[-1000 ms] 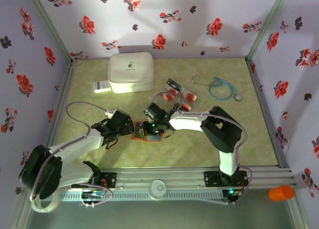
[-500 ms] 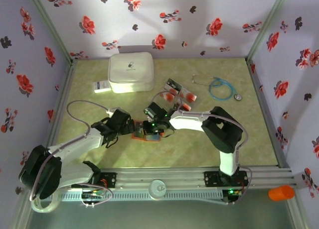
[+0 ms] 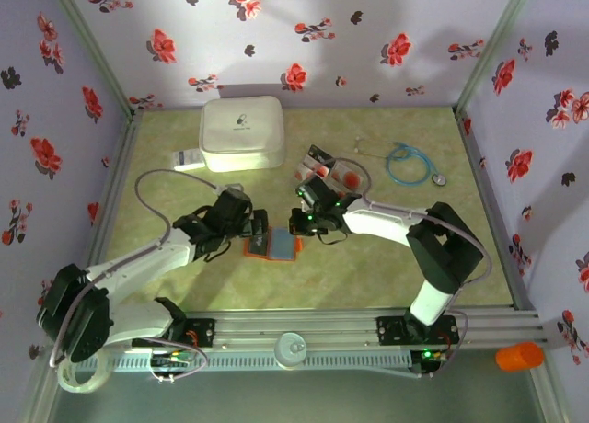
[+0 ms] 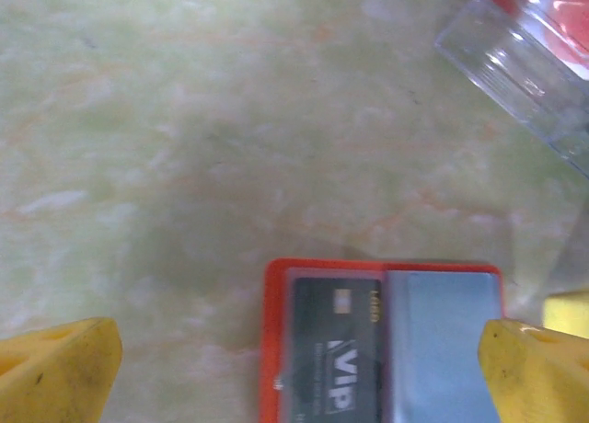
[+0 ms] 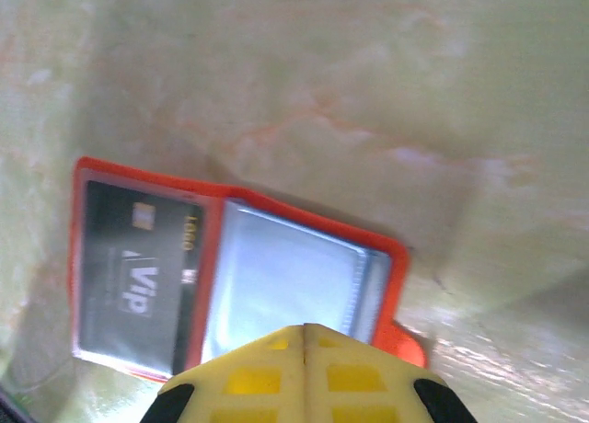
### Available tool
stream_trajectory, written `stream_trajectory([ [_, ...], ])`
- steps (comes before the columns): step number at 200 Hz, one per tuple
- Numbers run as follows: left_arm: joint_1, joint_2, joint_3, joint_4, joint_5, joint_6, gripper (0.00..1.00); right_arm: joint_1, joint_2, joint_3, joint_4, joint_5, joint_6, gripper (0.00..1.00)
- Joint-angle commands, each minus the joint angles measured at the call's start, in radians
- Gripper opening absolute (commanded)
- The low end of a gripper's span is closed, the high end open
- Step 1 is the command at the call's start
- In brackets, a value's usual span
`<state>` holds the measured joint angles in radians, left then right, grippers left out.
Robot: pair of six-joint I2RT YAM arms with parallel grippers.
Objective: Put the credit cards into the card holder
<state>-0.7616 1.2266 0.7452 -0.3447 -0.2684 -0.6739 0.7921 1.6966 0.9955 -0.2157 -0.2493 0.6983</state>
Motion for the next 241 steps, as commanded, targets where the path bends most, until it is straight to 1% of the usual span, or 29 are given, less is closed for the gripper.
stream_trajectory([
  [1, -0.039, 0.046, 0.029, 0.017, 0.012, 0.026, 1.0, -0.003, -0.003, -0.009, 0.008, -0.001, -0.016, 0.0],
  [14, -0.062, 0.069, 0.028, 0.032, 0.011, 0.03, 1.0, -0.004, 0.007, -0.009, 0.015, -0.006, -0.016, 0.0],
  [44, -0.087, 0.094, -0.006, 0.073, 0.012, 0.025, 1.0, -0.004, 0.03, -0.004, 0.027, -0.014, -0.011, 0.0],
  [117, -0.089, 0.109, -0.104, 0.168, 0.011, 0.027, 1.0, -0.006, 0.074, 0.015, 0.033, -0.032, -0.016, 0.0],
  [241, -0.09, 0.142, -0.13, 0.199, 0.01, 0.035, 1.0, -0.007, 0.107, 0.05, 0.022, -0.043, -0.021, 0.0],
])
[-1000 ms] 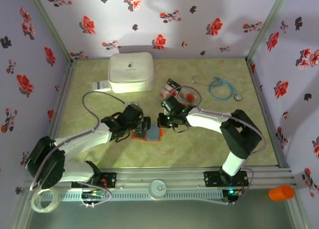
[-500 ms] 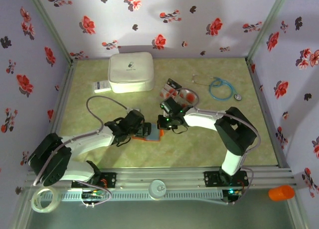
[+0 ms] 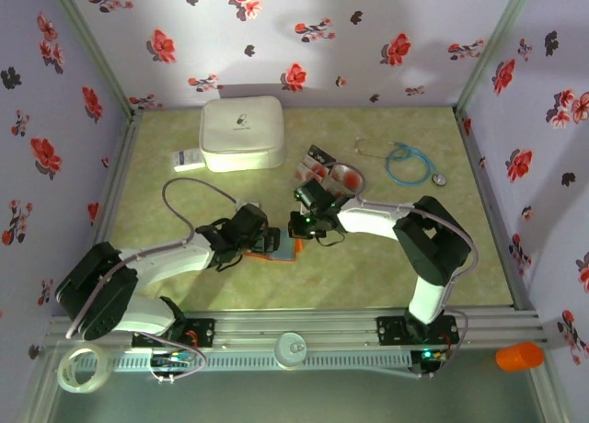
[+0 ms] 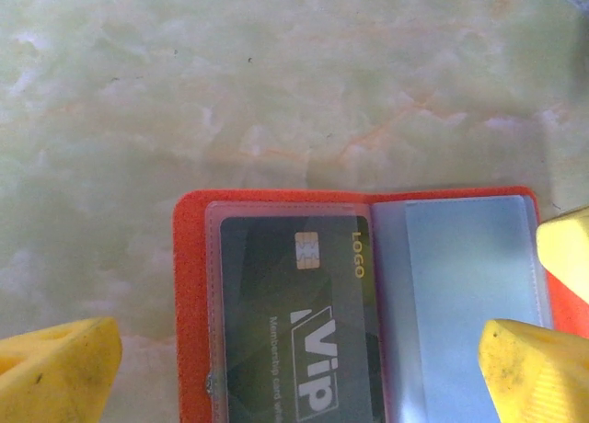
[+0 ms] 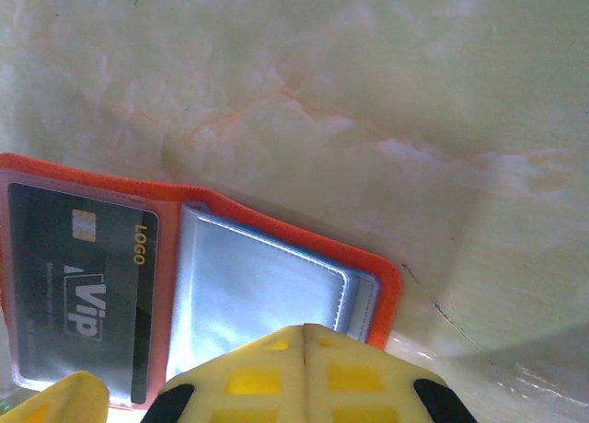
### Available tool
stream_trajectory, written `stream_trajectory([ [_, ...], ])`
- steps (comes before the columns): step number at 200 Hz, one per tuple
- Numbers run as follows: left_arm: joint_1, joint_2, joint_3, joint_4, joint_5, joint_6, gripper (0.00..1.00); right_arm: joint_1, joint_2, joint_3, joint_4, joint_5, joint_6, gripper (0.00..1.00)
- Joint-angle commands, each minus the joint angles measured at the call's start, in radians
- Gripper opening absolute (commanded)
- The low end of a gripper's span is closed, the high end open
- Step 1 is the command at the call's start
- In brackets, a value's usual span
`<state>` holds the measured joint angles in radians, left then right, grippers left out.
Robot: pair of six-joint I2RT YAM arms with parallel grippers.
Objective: Put the credit cards into the card holder
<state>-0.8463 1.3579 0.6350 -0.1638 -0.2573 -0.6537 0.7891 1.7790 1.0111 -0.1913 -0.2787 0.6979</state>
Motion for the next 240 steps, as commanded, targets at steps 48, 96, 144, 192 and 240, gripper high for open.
stream_trajectory([
  [48, -0.005, 0.018, -0.034, 0.026, -0.003, 0.012, 1.0, -0.004, 0.063, 0.033, 0.009, -0.028, -0.019, 0.0],
  [96, -0.005, 0.026, -0.044, 0.044, -0.003, 0.013, 1.0, 0.007, 0.1, 0.024, 0.072, -0.072, 0.02, 0.0],
  [144, -0.005, 0.029, -0.05, 0.055, -0.003, 0.014, 1.0, 0.01, 0.113, 0.018, 0.105, -0.087, 0.042, 0.0],
  [192, -0.005, 0.06, -0.055, 0.075, 0.006, 0.024, 1.0, 0.01, 0.115, 0.014, 0.111, -0.087, 0.045, 0.0],
  [240, -0.006, 0.088, -0.075, 0.092, 0.005, 0.017, 0.98, 0.01, 0.107, 0.018, 0.108, -0.087, 0.045, 0.0],
])
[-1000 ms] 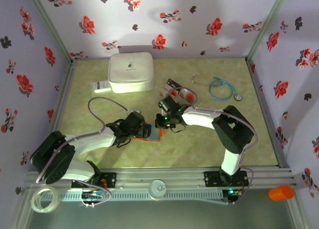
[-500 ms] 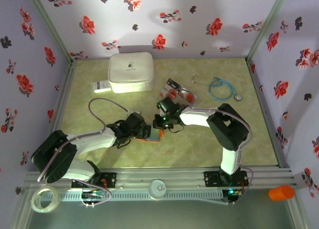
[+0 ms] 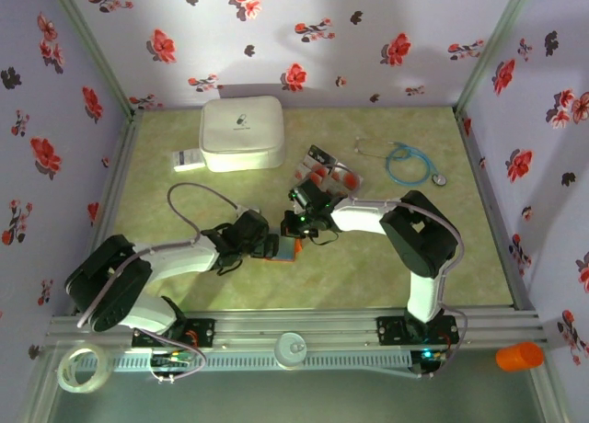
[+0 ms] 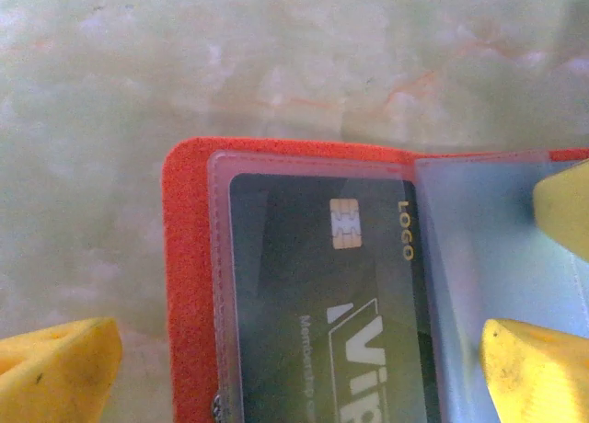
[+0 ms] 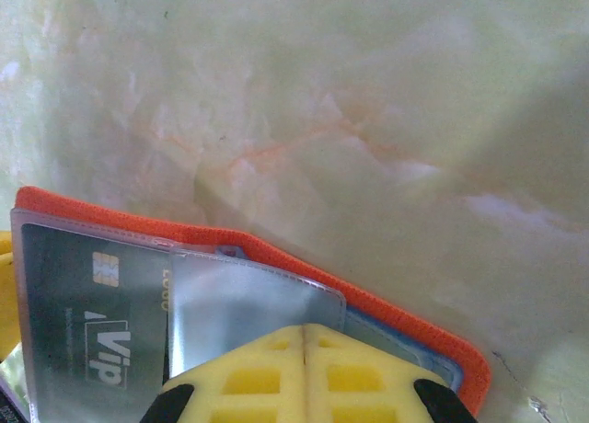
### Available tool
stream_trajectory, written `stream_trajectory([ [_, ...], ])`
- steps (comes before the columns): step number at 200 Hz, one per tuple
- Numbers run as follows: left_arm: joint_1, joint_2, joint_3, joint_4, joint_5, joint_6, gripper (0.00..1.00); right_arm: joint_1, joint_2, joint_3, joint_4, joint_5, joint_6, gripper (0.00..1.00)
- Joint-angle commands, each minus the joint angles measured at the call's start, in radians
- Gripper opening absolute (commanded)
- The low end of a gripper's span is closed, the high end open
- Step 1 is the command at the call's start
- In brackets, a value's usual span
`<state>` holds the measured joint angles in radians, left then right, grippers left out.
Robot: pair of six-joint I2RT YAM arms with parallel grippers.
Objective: Put the credit cards into the card holder
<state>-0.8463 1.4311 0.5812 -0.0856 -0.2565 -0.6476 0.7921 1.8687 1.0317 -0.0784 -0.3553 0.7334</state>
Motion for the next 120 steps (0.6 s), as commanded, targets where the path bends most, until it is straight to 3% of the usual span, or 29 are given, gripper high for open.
stream_trajectory([
  [1, -0.006, 0.015, -0.021, 0.014, 0.005, 0.011, 0.98, 0.007, 0.018, -0.002, -0.006, -0.01, 0.009, 0.0],
  [28, -0.005, 0.012, -0.035, 0.022, 0.003, 0.004, 0.94, 0.005, -0.015, 0.004, -0.024, -0.003, 0.003, 0.0],
  [65, -0.007, 0.007, -0.041, 0.031, 0.003, -0.01, 0.9, 0.004, -0.079, -0.005, -0.046, 0.035, 0.005, 0.24],
  [120, -0.01, -0.004, -0.049, 0.033, 0.002, -0.013, 0.89, 0.006, -0.073, -0.047, 0.024, 0.021, 0.057, 0.3],
])
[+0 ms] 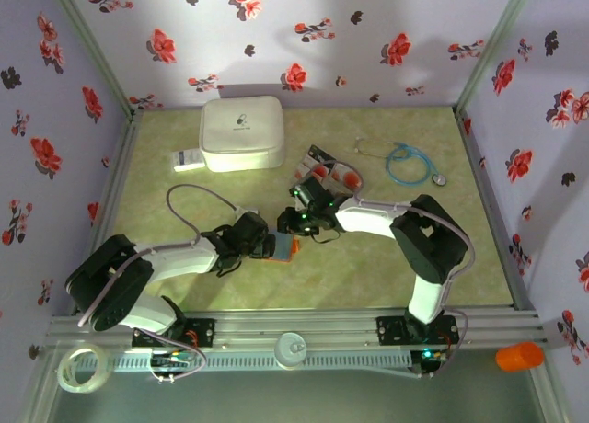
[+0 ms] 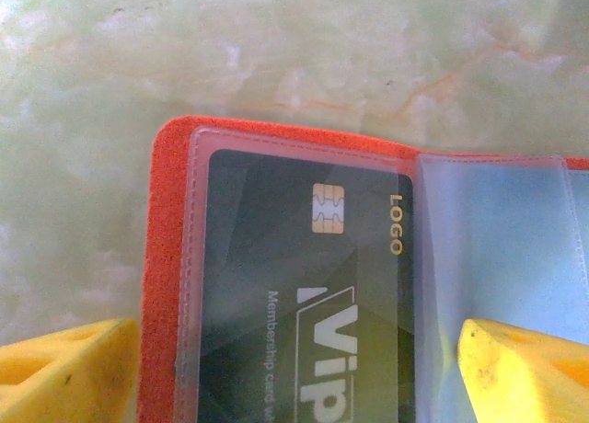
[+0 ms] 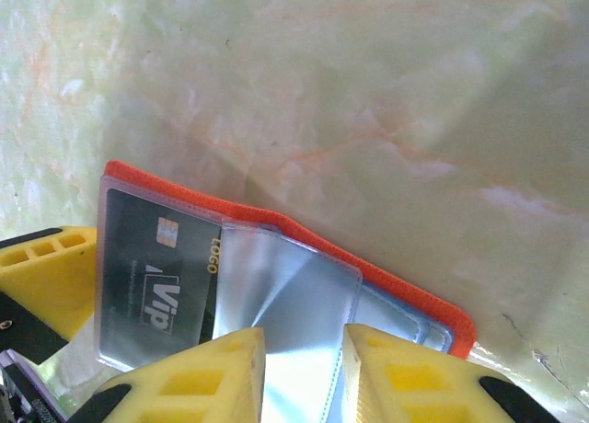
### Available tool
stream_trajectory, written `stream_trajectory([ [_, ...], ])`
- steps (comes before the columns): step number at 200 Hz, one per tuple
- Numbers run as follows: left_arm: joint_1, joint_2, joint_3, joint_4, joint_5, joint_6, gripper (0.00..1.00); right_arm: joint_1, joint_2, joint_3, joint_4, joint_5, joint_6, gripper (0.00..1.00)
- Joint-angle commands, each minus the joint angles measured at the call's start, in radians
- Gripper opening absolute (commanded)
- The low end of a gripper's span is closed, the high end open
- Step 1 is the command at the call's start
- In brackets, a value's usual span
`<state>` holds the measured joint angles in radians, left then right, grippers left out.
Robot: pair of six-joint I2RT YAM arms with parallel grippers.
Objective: Put the credit cards into the card holder
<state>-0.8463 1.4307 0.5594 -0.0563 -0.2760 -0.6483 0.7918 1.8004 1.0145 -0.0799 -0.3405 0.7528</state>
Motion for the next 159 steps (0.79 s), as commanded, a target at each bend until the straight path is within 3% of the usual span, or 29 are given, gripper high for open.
stream_trajectory([
  [1, -0.01, -0.004, -0.027, 0.004, 0.022, -0.012, 0.89, 0.007, -0.003, -0.03, 0.027, 0.005, 0.039, 0.3],
  [159, -0.01, -0.026, -0.032, 0.006, 0.018, -0.011, 0.89, 0.014, 0.07, 0.0, 0.118, -0.079, 0.099, 0.29],
])
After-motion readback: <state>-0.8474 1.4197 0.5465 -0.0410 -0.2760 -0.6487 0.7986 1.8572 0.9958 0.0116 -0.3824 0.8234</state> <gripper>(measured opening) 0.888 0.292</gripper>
